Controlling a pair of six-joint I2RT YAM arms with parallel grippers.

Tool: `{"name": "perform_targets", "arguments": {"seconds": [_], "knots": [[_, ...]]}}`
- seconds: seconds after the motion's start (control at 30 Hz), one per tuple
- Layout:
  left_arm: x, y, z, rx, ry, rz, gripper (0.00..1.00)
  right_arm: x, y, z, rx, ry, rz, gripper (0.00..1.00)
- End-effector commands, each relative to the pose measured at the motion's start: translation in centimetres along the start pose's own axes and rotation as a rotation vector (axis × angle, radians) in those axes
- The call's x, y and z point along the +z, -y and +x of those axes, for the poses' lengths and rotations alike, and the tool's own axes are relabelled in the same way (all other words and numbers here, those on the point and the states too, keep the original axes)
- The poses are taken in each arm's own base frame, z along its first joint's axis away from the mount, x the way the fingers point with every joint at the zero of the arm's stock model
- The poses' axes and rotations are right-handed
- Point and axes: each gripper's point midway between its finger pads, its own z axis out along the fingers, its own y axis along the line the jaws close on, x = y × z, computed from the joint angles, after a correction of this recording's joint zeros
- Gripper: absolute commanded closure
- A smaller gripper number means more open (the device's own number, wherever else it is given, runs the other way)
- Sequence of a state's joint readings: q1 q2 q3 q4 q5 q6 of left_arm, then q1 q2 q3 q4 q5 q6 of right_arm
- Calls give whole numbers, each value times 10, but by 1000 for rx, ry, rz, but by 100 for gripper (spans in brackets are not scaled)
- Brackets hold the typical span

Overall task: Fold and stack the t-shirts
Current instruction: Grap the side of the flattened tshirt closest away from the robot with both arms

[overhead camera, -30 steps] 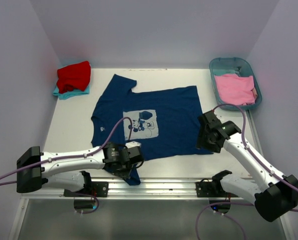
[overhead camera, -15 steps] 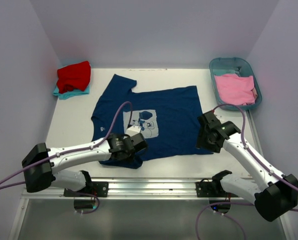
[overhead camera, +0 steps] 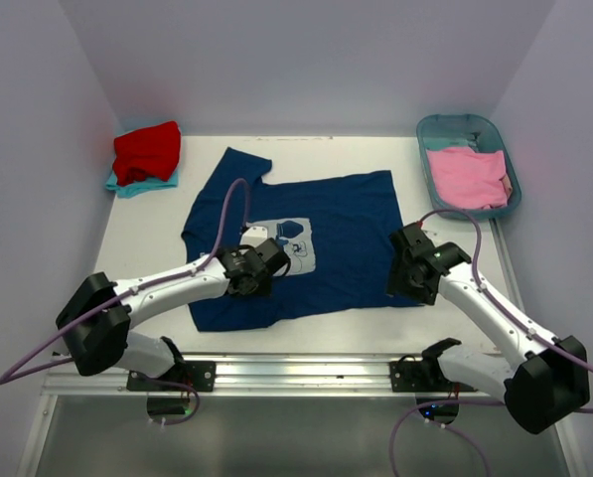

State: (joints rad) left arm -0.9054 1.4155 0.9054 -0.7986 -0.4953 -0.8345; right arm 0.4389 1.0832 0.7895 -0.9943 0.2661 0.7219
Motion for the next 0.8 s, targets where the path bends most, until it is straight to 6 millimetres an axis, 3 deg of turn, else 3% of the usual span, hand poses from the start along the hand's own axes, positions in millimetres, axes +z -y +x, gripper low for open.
{"name": "perform_targets", "arguments": {"seconds": [0.0, 0.13, 0.27, 0.3, 0.37, 0.57, 0.67, 0.77], "knots": [[-25, 23, -42, -103, 143, 140, 29, 4, -8, -3, 16, 13, -26, 36], [-38, 48, -44, -36, 156, 277, 29, 8, -8, -1, 10, 3, -22, 36], [-12, 58, -19, 102, 54, 253, 37, 9, -9, -1, 9, 5, -24, 36], [-7, 63, -18, 118, 52, 262, 45, 9, -10, -1, 7, 9, -27, 37], [6, 61, -17, 161, 58, 222, 53, 10, -10, -1, 6, 7, -29, 37], [24, 55, -47, 158, 139, 163, 63, 10, -10, 0, 4, 8, -36, 37], [26, 46, -63, 127, 162, 123, 63, 9, -10, 0, 6, 13, -41, 37], [29, 42, -66, 130, 162, 100, 61, 9, -10, 0, 9, 13, -42, 37]]}}
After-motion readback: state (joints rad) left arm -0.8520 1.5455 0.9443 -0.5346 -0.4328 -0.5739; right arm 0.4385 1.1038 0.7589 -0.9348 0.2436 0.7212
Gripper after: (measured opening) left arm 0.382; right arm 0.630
